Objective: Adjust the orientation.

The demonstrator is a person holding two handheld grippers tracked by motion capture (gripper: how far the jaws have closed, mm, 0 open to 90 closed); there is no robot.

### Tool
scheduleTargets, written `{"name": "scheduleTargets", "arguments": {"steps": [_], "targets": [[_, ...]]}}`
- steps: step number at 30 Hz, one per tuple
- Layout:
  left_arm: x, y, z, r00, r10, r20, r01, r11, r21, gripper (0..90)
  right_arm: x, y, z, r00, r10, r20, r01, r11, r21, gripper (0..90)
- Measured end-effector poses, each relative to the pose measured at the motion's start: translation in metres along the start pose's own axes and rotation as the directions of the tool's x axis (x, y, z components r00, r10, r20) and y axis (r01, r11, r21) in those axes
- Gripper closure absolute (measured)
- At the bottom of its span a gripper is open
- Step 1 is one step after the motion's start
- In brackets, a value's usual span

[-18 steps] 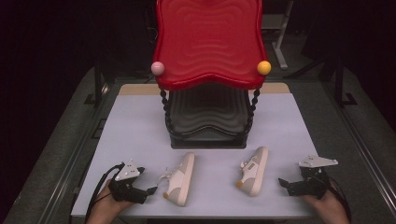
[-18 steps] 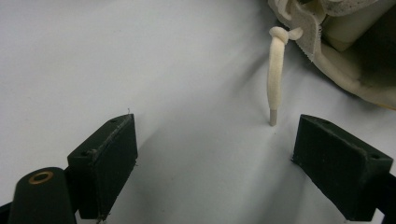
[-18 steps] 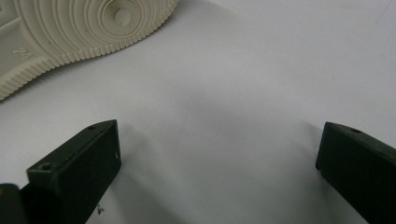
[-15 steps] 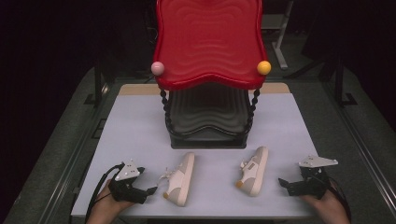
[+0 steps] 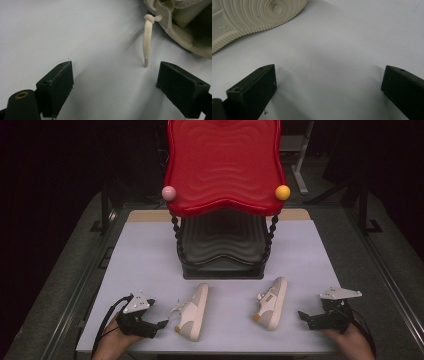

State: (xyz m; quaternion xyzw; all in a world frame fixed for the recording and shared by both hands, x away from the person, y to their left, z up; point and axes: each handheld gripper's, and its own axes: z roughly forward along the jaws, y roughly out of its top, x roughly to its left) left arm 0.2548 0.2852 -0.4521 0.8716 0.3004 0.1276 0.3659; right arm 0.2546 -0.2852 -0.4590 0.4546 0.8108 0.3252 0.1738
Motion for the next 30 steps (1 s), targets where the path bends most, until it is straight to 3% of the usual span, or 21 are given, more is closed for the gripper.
{"name": "scheduleTargets", "arguments": {"steps": [4,9,12,20,22,24,26,30], "targets": [[0.000,0.001,-0.001,1.0000,-0.003,-0.002,0.003,1.0000,0.006,14.0,0.000,0.000,0.000,1.0000,0.000,0.000,0.000,1.000,0.000,0.0],[0.004,0.004,-0.008,0.9998,-0.020,-0.005,0.020,0.9995,0.023,34.1,0.000,0.000,0.000,1.0000,0.000,0.000,0.000,1.000,0.000,0.0],[0.004,0.006,-0.016,0.9984,-0.044,0.034,0.045,0.9987,-0.026,47.9,0.000,0.000,0.000,1.0000,0.000,0.000,0.000,1.000,0.000,0.0],[-0.009,0.018,-0.028,0.9940,-0.036,0.103,0.045,0.9955,-0.083,88.6,0.000,0.000,0.000,1.0000,0.000,0.000,0.000,1.000,0.000,0.0],[-0.016,0.026,-0.029,0.9901,-0.031,0.137,0.045,0.9939,-0.100,89.9,0.000,0.000,0.000,1.0000,0.000,0.000,0.000,1.000,0.000,0.0],[-0.018,0.028,-0.028,0.9896,-0.026,0.142,0.041,0.9937,-0.104,89.9,0.000,0.000,0.000,1.0000,0.000,0.000,0.000,1.000,0.000,0.0],[-0.026,0.034,-0.023,0.9839,0.001,0.178,0.020,0.9933,-0.114,89.9,0.000,0.000,0.000,1.0000,-0.001,0.000,0.001,1.000,0.001,0.0],[-0.033,0.041,-0.019,0.9769,0.032,0.211,-0.004,0.9914,-0.131,89.9,0.000,0.000,0.000,1.0000,-0.001,0.000,0.001,1.000,0.001,0.0]]}}
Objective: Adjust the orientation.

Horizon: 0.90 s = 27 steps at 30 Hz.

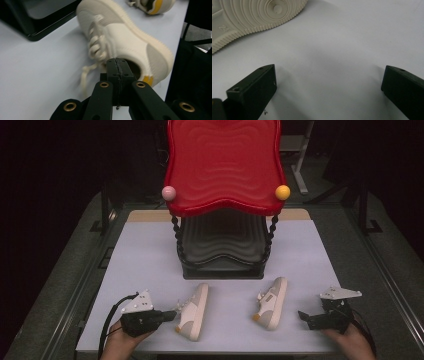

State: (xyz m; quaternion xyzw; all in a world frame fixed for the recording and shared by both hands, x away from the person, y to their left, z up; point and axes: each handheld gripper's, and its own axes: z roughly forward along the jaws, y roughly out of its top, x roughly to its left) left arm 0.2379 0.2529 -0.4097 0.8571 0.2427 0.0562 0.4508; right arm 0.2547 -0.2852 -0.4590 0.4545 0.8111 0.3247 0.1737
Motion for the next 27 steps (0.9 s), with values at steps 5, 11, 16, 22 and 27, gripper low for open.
{"name": "scheduleTargets", "arguments": {"steps": [5,11,16,22,27], "targets": [[-0.002,0.004,0.000,0.9997,0.009,0.023,-0.008,0.9994,-0.033,89.9,0.000,0.000,0.000,1.0000,0.000,0.000,0.000,1.000,-0.001,0.0],[-0.003,0.004,0.002,0.9985,0.012,0.053,-0.010,0.9992,-0.038,89.9,0.000,0.000,0.000,1.0000,0.000,0.000,0.000,1.000,-0.001,0.0],[-0.005,0.004,0.006,0.9968,0.006,0.080,-0.002,0.9989,-0.046,89.9,0.000,0.000,0.000,1.0000,0.000,0.000,0.000,1.000,-0.001,0.0],[-0.012,0.007,0.012,0.9941,0.017,0.107,-0.011,0.9985,-0.053,89.9,0.000,0.000,0.000,1.0000,0.000,0.000,0.000,1.000,-0.001,0.0],[-0.012,0.008,0.013,0.9935,0.019,0.112,-0.013,0.9983,-0.058,89.9,0.000,0.000,0.000,1.0000,0.001,0.000,-0.001,1.000,-0.001,0.0]]}}
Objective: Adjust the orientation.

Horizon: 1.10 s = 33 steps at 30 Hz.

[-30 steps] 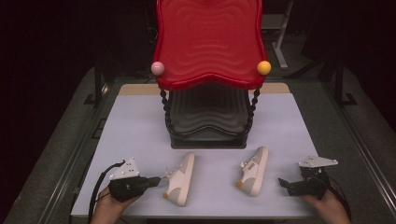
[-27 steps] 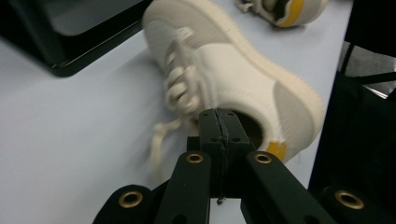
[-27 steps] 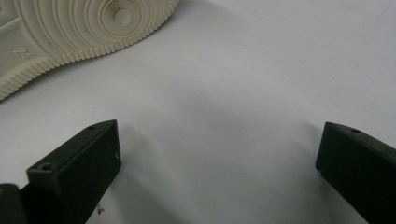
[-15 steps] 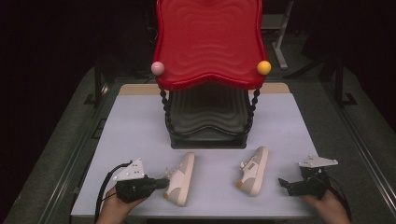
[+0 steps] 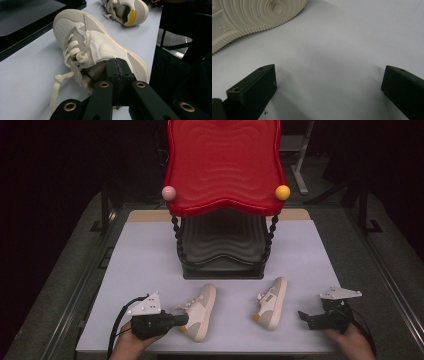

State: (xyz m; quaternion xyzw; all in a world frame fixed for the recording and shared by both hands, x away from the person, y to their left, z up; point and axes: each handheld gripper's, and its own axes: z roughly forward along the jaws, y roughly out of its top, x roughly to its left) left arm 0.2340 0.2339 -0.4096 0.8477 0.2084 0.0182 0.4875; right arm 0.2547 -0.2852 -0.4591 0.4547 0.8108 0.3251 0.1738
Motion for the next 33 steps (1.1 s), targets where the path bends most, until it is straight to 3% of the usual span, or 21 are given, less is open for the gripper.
{"name": "scheduleTargets", "arguments": {"steps": [15,33], "targets": [[-0.006,0.012,0.016,0.9983,0.015,0.056,-0.014,0.9996,-0.023,89.9,0.000,0.000,0.000,1.0000,0.000,0.000,0.000,1.000,0.000,0.0],[-0.015,0.028,0.042,0.9921,0.056,0.112,-0.055,0.9984,-0.010,89.9,0.000,0.000,0.000,1.0000,0.000,0.000,0.000,1.000,-0.001,0.0]]}}
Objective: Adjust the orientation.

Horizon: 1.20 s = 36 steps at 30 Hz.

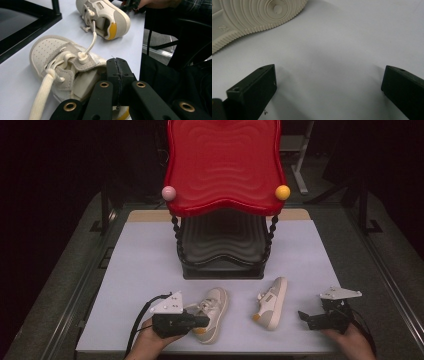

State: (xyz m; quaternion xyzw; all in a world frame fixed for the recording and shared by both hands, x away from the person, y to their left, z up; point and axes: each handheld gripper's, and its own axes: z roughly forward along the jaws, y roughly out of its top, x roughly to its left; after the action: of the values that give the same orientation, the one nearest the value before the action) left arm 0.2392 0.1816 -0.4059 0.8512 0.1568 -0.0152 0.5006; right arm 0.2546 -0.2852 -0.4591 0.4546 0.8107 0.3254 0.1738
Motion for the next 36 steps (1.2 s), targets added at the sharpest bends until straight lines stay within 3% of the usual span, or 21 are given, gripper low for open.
{"name": "scheduleTargets", "arguments": {"steps": [11,17,26,34,36], "targets": [[-0.008,0.009,0.027,0.9982,0.036,0.048,-0.038,0.9984,0.043,89.8,0.000,0.000,0.000,1.0000,0.000,0.000,0.000,1.000,0.000,0.0],[-0.008,0.009,0.028,0.9980,0.038,0.051,-0.040,0.9981,0.047,89.8,0.000,0.000,0.000,1.0000,0.000,0.000,0.000,1.000,0.000,0.0],[-0.013,0.013,0.011,0.9990,0.042,0.016,-0.042,0.9991,-0.004,86.6,0.000,0.000,0.000,1.0000,0.000,0.000,0.000,1.000,0.000,0.0],[0.000,0.014,-0.006,0.9981,0.027,-0.055,-0.029,0.9991,-0.031,74.9,0.000,0.000,0.000,1.0000,-0.001,0.000,0.001,1.000,0.000,0.0],[0.007,0.017,-0.009,0.9963,0.040,-0.076,-0.042,0.9986,-0.030,71.2,0.000,0.000,0.000,1.0000,0.000,0.000,0.000,1.000,-0.001,0.0]]}}
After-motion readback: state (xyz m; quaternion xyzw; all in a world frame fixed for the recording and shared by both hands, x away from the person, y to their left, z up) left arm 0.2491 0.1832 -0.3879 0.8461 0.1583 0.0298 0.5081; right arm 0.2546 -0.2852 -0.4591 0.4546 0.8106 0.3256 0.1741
